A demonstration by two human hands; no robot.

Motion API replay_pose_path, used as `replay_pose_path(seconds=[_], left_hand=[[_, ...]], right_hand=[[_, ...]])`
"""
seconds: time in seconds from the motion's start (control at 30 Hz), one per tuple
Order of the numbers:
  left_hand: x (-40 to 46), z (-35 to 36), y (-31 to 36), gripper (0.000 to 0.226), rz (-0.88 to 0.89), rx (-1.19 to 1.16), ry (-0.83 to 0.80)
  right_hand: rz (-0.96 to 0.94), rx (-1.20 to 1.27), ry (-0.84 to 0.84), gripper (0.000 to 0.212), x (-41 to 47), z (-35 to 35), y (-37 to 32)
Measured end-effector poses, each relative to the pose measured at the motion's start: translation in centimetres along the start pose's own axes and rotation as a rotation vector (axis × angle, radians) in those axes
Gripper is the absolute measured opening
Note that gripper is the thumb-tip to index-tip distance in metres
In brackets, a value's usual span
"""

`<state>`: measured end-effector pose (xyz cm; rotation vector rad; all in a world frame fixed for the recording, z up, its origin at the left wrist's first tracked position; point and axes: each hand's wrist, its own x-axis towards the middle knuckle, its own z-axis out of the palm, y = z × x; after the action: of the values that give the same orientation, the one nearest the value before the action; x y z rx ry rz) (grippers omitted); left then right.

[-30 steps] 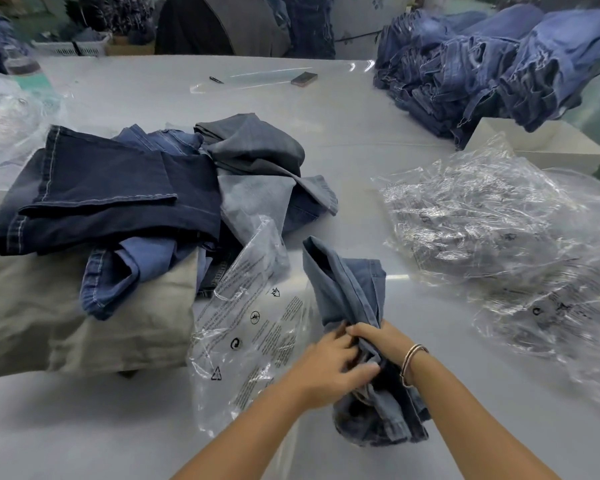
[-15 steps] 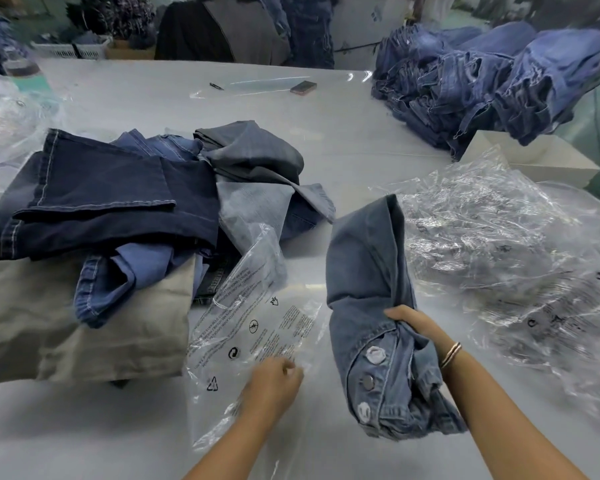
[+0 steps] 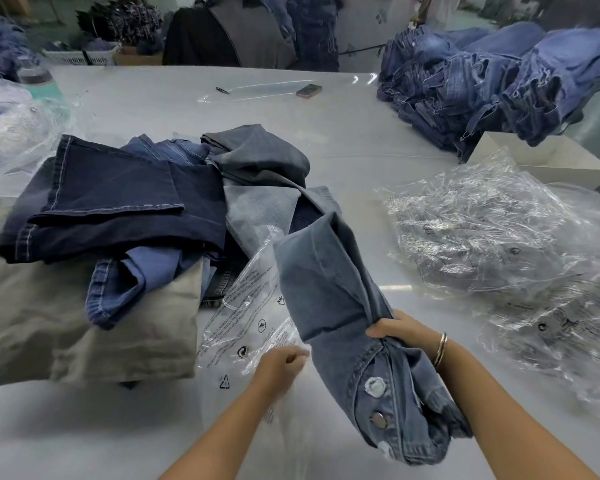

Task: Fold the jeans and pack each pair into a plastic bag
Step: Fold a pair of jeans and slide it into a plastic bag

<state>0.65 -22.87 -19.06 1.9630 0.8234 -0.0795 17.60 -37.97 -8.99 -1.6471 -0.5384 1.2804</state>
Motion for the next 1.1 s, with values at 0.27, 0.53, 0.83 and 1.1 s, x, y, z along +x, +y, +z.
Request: replay_pose_path(seconds=[0.27,0.53,0.83,1.1], left_hand=[[0.1,-3.0,0.5,0.036,-0.162,-0.680,0.292],[0.3,-5.5,3.3,0.047,0.199,-0.279,0.370],[-0.3,-7.0,6.0,0.024,0.216,0.093,-0.094],[-0.8,-3.0,8.9,0.032,0.499,0.308,0.163]], right_hand=[[0.165,-0.513,-0.029,0.074,-0.5,0.2,1.1],[0.181,-1.059,0.023,0.024,-1.2,0.5,2.5],[0.065,-1.344,0.168,0.044,0.0,2.5,2.8],[-0.150,-1.440,0.282,0.048,0.5,7.2,4.3]])
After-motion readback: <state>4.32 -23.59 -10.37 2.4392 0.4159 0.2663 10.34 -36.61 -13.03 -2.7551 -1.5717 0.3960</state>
